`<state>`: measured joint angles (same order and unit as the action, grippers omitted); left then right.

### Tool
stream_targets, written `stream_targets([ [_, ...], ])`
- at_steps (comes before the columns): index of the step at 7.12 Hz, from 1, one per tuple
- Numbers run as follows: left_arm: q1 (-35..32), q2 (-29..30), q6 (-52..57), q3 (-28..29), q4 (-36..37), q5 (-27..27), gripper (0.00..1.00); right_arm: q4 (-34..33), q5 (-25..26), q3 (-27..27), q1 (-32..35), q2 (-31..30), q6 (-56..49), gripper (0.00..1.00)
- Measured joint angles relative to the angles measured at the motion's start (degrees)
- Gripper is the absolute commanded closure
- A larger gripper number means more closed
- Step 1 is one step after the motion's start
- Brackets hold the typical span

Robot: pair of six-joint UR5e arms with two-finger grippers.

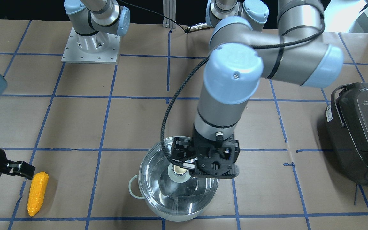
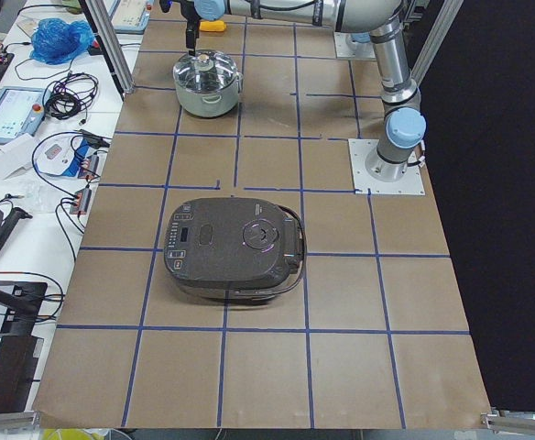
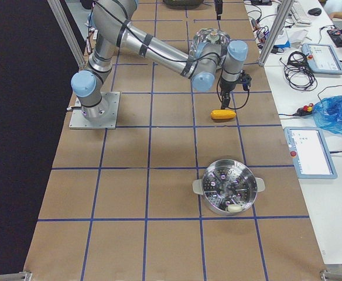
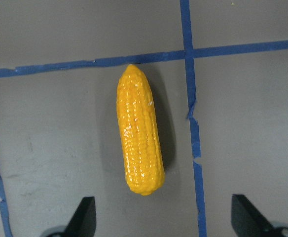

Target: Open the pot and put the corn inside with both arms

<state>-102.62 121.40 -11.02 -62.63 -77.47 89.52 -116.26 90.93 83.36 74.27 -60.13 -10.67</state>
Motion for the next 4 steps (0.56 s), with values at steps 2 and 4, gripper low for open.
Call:
stream_targets([
  [2,-0.54,3.28,-1.43,0.08,3.15,-1.4,0.0,-9.87,-2.31,2.77,-0.07,5.05,-0.15,0.07],
  [4,-0.94,4.2,-2.71,-0.14,3.93,-2.29,0.0,-13.74,-4.13,3.56,-0.08,8.2,-0.99,0.84],
])
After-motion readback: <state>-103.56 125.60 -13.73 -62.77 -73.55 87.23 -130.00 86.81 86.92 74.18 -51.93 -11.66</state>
